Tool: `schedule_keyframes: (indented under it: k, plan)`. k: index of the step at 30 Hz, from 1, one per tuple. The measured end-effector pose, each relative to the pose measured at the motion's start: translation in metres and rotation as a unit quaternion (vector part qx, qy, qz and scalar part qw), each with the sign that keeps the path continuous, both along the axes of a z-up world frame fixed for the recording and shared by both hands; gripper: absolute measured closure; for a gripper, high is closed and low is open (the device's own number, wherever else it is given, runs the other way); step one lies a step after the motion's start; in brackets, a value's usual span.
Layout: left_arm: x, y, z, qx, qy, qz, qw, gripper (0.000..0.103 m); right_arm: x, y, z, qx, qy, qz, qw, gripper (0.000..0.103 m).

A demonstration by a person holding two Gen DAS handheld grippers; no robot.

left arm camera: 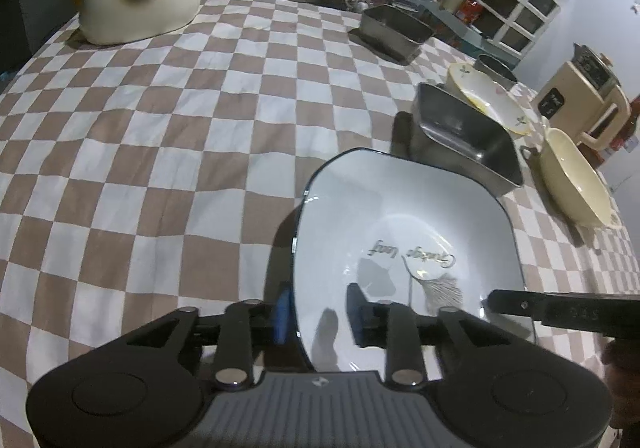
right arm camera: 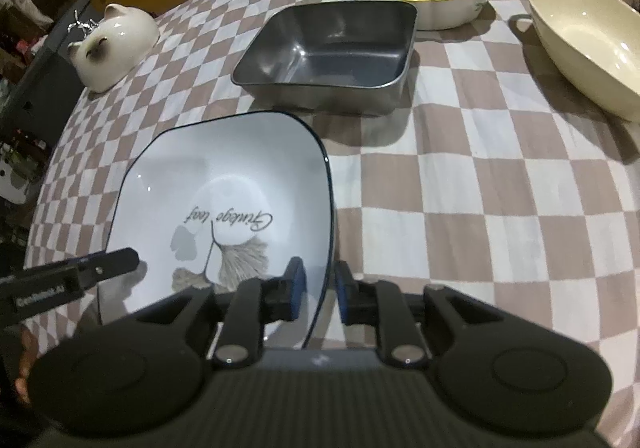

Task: Organize plates and bowls
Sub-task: 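Lift the white plate with both grippers and carry it beside the steel tin, then lower the plate onto the table and open both grippers, then move both grippers to the cream two-handled bowl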

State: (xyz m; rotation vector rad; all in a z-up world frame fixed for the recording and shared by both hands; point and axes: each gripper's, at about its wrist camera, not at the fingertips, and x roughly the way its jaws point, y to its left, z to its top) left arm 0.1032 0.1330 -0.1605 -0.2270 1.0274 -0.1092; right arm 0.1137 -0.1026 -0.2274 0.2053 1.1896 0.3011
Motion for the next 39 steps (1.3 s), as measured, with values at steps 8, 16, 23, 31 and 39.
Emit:
schedule_keyframes:
  k: [8,16,23,31,39]
  plan:
    - [-0.006,-0.009,0.010,0.018,-0.011,-0.019,0.9996,0.034,-0.010,-0.008,0.008,-0.003,-0.020,-0.013,1.000,0.037]
    - [-0.012,-0.016,0.024,0.025,-0.028,-0.020,0.9991,0.003,-0.016,-0.013,0.018,-0.009,-0.052,-0.011,0.999,0.002]
    - [-0.014,-0.017,0.029,0.033,-0.029,0.000,0.9990,0.000,-0.019,-0.018,0.021,-0.005,-0.061,-0.014,0.998,0.001]
    - [-0.014,-0.026,0.039,0.037,-0.043,0.019,0.9982,0.000,-0.028,-0.033,0.036,-0.019,-0.103,-0.027,0.994,0.000]
    - [-0.002,-0.054,0.056,0.045,-0.072,-0.001,0.9964,0.000,-0.034,-0.066,0.055,-0.026,-0.149,-0.051,0.987,0.000]
